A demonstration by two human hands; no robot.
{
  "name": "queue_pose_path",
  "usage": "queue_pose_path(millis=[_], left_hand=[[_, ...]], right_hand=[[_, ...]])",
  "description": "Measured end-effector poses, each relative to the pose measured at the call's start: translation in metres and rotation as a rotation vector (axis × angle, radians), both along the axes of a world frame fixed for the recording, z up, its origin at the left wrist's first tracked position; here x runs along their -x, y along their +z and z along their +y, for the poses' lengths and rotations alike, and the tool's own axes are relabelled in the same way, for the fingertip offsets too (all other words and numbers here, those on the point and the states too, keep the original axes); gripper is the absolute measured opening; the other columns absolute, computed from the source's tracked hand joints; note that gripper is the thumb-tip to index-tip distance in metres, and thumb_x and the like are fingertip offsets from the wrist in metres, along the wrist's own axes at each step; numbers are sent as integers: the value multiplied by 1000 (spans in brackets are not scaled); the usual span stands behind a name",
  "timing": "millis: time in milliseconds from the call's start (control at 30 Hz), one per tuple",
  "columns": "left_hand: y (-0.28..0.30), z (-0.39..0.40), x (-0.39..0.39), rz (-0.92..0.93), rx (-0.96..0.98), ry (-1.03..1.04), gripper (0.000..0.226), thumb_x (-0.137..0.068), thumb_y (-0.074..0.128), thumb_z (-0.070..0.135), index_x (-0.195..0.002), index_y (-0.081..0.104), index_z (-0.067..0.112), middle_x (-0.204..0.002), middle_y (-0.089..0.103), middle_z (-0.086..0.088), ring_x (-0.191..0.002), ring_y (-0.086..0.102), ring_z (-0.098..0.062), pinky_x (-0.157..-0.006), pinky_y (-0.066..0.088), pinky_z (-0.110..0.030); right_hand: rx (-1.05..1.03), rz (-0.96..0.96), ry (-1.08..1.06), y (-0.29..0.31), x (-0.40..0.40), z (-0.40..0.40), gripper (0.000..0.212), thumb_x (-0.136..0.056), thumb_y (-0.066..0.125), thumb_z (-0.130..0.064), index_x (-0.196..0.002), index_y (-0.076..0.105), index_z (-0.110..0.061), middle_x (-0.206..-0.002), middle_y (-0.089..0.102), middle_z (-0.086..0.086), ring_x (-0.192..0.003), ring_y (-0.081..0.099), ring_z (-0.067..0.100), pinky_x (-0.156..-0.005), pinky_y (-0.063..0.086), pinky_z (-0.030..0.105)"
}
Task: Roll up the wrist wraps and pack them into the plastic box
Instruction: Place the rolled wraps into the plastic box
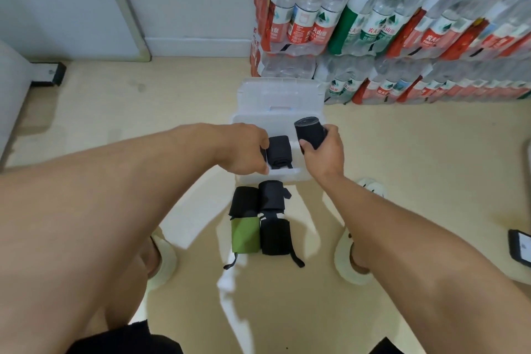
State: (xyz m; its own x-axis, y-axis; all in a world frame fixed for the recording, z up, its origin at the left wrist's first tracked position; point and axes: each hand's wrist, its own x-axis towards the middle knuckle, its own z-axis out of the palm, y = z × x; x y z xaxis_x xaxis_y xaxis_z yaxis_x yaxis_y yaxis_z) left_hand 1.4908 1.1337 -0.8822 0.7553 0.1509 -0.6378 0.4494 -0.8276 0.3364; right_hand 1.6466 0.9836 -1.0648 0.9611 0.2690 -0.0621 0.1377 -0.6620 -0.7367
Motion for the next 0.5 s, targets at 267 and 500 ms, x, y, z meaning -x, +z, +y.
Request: queue_pose_path(millis=[267, 500], left_hand=[[-3, 6, -6, -13, 20, 11, 48, -100, 58, 34, -143, 46, 18, -142, 53, -2, -124, 54, -24, -104, 45, -36], [-12, 13, -11, 1, 51, 26, 49, -101, 56, 36, -145, 43, 22, -147, 48, 2, -128, 50, -21, -100, 41, -29]], right_hand=[[598, 213, 110, -50, -37, 45, 53, -93, 71, -26, -132, 44, -2, -133, 53, 18, -119, 57, 37, -86, 47, 39], [590, 264, 22, -81, -53, 60, 51, -98, 65, -20, -136, 40, 1, -142, 45, 19, -122, 57, 36, -95, 48, 39]])
